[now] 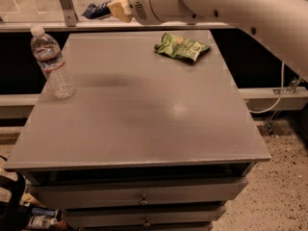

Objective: Pick rxbar blueberry

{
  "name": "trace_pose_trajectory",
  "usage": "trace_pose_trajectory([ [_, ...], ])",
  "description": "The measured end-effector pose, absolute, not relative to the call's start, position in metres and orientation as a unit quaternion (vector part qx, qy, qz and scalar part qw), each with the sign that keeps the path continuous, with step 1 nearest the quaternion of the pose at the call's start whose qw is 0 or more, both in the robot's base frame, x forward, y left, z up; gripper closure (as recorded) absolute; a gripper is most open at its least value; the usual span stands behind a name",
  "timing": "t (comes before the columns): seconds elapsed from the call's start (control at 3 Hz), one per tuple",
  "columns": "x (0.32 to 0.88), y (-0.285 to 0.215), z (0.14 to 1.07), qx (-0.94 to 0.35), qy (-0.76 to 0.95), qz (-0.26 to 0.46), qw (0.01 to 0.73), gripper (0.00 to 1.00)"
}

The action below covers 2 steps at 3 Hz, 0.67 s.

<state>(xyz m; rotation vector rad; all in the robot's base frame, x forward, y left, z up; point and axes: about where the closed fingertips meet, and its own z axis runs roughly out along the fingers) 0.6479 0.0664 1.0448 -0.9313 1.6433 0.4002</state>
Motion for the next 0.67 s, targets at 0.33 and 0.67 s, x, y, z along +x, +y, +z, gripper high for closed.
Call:
trace_pose_trajectory([
  [0.33, 0.637, 0.047, 1.06, -0.407, 0.69, 0.192, 0.567, 1.0],
  [0.67, 0.631, 0.031, 1.069, -0.416, 0.686, 0.211, 0.559, 1.0],
])
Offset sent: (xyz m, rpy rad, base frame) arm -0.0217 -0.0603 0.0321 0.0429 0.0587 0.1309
